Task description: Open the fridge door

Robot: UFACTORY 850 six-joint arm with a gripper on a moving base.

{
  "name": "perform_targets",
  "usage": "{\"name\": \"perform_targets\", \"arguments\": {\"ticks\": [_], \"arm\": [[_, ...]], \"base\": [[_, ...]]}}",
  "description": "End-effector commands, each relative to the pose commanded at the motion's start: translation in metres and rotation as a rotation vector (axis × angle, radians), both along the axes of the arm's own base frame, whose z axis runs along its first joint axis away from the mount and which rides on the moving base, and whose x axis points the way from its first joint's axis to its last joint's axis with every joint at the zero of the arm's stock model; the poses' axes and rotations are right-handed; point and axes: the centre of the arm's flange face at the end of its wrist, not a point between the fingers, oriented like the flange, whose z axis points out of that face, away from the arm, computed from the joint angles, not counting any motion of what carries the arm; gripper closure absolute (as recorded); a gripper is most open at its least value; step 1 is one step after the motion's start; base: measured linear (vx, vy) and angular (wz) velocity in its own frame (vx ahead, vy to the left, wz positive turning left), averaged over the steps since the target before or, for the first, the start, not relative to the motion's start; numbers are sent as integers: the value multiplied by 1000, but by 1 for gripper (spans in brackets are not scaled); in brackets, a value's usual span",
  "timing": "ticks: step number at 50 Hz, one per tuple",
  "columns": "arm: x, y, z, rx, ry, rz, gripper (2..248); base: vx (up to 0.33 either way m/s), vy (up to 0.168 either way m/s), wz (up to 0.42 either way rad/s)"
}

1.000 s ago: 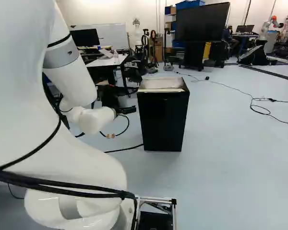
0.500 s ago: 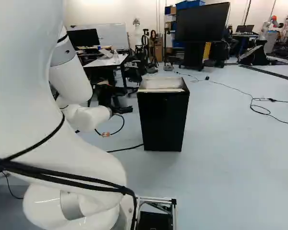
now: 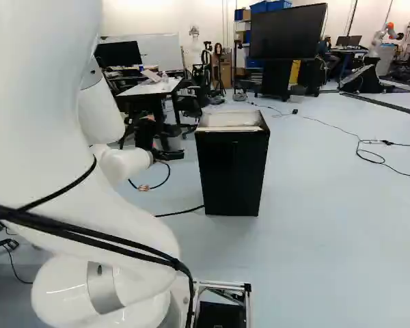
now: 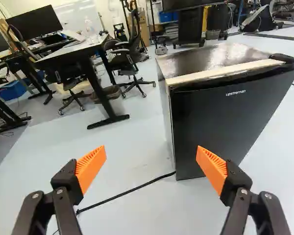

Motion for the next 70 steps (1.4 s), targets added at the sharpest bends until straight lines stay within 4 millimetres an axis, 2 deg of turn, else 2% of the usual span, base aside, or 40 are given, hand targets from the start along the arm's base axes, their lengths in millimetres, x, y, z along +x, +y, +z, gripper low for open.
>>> {"name": "perform_targets", "arguments": {"ticks": [34,70], "arm": [[31,44,-30,6,33,-75,3],[85,92,-73,-1,5,-188,3]], "base": [[0,0,0],[0,0,0]]}}
